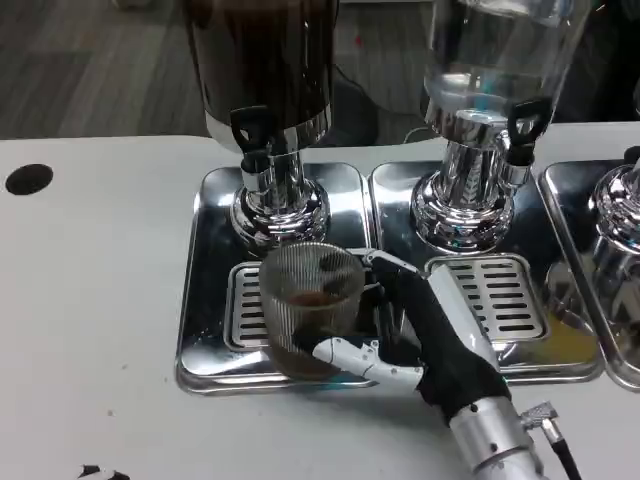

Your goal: Grasp the cup under the faucet to collect the drink, then remove the cup.

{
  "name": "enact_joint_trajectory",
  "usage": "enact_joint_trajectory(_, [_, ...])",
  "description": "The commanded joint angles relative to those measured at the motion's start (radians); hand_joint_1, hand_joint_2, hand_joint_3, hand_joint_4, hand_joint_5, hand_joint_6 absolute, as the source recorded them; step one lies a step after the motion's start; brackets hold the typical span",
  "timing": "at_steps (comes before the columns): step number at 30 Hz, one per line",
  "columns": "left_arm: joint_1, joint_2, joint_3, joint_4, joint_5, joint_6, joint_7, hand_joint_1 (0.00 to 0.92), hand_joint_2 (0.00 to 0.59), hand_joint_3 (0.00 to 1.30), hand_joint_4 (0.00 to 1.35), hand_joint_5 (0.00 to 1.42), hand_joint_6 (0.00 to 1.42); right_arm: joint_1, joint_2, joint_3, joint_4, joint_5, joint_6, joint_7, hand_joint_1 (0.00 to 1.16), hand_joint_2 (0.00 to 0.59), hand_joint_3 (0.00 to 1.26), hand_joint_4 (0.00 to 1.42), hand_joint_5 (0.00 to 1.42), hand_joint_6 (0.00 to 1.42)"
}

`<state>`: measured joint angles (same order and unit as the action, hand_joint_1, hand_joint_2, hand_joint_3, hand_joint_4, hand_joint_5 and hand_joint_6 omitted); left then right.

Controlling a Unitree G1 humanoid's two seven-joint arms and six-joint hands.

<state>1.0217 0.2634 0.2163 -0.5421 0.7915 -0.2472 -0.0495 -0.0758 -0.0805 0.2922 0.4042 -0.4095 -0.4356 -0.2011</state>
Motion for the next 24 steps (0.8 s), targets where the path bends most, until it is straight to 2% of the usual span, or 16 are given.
enact_joint_trajectory(1, [-0.005, 0.010, -0.013, -0.015, 0.007, 0.017, -0.021, 0.000, 0.127, 0.27, 0.14, 0.18, 0.37, -0.031, 0.001, -0.014, 0.009, 0.008, -0.084, -0.028, 0.52, 0.143, 0.45, 0.52, 0.58, 0.45])
enact_joint_trajectory(16, [-0.019, 0.014, -0.041, -0.032, 0.018, 0.046, -0.030, 0.000, 0.127, 0.27, 0.14, 0.18, 0.37, -0.021, -0.008, -0.042, 0.034, 0.021, -0.119, -0.014, 0.53, 0.146, 0.47, 0.52, 0.59, 0.47])
enact_joint_trajectory(24, [-0.007, 0.016, -0.029, -0.035, 0.006, 0.043, -0.021, 0.000, 0.128, 0.27, 0.14, 0.18, 0.38, -0.026, -0.001, -0.040, 0.033, 0.022, -0.117, -0.009, 0.53, 0.145, 0.47, 0.53, 0.59, 0.47])
